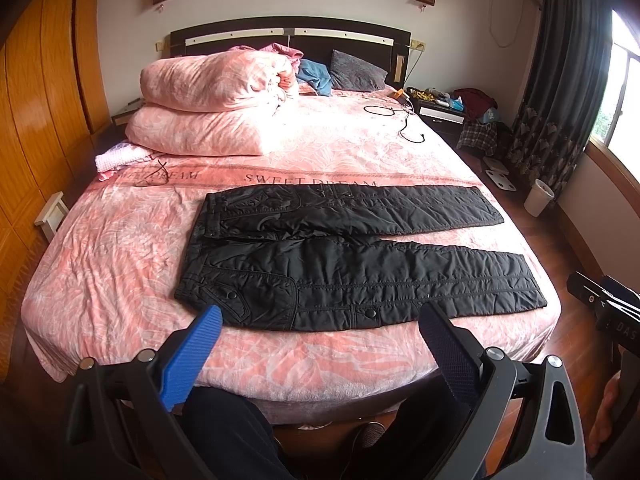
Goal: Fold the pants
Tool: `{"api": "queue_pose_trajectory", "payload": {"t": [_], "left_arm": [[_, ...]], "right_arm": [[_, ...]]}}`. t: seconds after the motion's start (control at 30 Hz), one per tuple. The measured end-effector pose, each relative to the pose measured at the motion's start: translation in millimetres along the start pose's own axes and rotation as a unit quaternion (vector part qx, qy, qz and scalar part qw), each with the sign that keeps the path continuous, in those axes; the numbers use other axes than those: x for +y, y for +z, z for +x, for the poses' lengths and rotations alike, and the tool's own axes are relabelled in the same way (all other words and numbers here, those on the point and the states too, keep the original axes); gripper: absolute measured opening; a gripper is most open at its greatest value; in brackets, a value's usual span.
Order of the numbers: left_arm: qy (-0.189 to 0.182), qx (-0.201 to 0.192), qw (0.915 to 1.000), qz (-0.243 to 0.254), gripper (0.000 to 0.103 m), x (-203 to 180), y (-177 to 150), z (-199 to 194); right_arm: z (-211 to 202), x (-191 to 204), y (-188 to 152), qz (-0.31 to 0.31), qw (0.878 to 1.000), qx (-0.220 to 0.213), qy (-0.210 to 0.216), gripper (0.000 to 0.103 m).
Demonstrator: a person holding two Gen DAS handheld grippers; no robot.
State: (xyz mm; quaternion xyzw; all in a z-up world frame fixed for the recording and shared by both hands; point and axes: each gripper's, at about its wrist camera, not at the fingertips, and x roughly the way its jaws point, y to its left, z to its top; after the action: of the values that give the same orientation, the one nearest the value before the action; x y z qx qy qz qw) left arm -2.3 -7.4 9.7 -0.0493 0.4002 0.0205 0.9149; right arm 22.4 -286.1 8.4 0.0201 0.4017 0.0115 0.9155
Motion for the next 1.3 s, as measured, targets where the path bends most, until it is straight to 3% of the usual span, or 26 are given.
{"api": "queue_pose_trajectory", "payload": {"t": [0.6,0.7,0.77,0.83,0.9,0.97,1.03,1.07,1.17,1.23,1.3], "left_arm": [[-0.003,0.007,1.0,-0.001,0.099,0.6,0.7,2.5],[-0.017,0.029,0.9994,0.006,0.099,12.9,-9.0,27.7],[-0.039,0.066,0.997,-0.003,0.099,25.3,-12.7,62.4],[-0.073,0.095,0.9922,-0.035,0.098,49.1,-20.4,89.7],[-0.082,0.098,0.9878,-0.089,0.094,85.8,-27.9,112.3],[-0.099,0.092,0.9805,-0.143,0.097,127.6,-35.6,136.7],[-0.057,0.112,0.9775,-0.17,0.098,168.4,-41.3,165.2],[-0.053,0.13,0.9728,-0.184,0.098,188.0,-42.5,182.0],[-0.055,0.156,0.9541,-0.25,0.097,242.4,-48.9,221.1],[-0.09,0.155,0.9342,-0.309,0.095,272.1,-55.4,245.4],[-0.101,0.166,0.9178,-0.346,0.072,292.2,-62.2,273.0]], "right_arm": [[7.5,5.0,-3.5,-0.002,1.0,0.003,-0.002,0.101],[11.4,3.0,-4.8,-0.006,1.0,-0.017,-0.005,0.101],[20.5,-5.7,-6.5,-0.003,0.999,-0.037,0.024,0.101],[47.2,-22.4,-5.2,0.018,0.996,-0.006,0.082,0.1],[76.1,-39.3,-6.9,0.039,0.991,0.027,0.126,0.099],[99.0,-52.7,-10.3,0.04,0.992,0.035,0.11,0.1],[119.7,-65.1,-14.1,0.043,0.992,0.049,0.106,0.1],[130.4,-72.5,-17.8,0.05,0.991,0.057,0.109,0.1],[161.1,-88.7,-31.8,0.071,0.986,0.091,0.123,0.1],[177.1,-95.8,-39.0,0.083,0.982,0.099,0.139,0.099],[190.7,-98.9,-46.5,0.092,0.98,0.111,0.136,0.099]]}}
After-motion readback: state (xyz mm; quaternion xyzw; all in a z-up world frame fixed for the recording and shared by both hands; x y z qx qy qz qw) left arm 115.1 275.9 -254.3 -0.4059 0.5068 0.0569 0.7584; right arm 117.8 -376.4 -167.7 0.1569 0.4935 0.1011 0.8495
